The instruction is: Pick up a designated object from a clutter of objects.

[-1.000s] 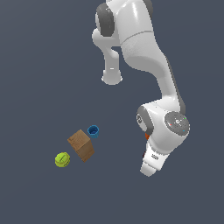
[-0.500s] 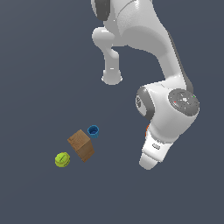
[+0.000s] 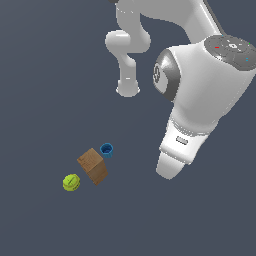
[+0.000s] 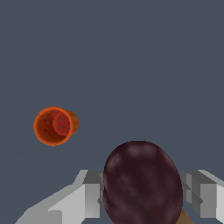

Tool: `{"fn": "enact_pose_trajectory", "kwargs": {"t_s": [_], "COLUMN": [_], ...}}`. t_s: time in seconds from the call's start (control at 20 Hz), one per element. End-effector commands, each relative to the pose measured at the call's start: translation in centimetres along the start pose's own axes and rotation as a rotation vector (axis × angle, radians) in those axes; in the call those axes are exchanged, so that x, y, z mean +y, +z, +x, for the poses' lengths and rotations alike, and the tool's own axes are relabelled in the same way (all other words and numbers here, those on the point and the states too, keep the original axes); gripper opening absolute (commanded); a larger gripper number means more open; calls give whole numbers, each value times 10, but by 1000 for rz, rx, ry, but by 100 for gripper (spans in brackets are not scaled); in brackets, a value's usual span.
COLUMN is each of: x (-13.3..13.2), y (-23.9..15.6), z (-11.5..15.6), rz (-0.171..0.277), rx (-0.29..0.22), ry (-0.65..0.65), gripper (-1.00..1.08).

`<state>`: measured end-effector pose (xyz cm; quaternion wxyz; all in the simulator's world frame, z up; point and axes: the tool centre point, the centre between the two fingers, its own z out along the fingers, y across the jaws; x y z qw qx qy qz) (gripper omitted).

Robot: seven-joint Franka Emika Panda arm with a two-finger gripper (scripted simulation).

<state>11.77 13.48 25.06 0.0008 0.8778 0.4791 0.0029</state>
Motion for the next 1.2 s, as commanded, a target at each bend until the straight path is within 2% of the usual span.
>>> {"fn": "enact_pose_trajectory", "kwargs": {"t_s": [0.0, 0.3, 0.55, 0.8, 1.15], "x": [2, 8, 13, 16, 18], "y": [-29, -92, -129, -150, -159], "z": [-7, -20, -28, -32, -33], "rz": [1, 3, 4, 4, 4], "rx": [0, -2, -3, -3, -4], "ry": [0, 0, 0, 1, 1], "gripper": [-100, -100, -100, -100, -100]}}
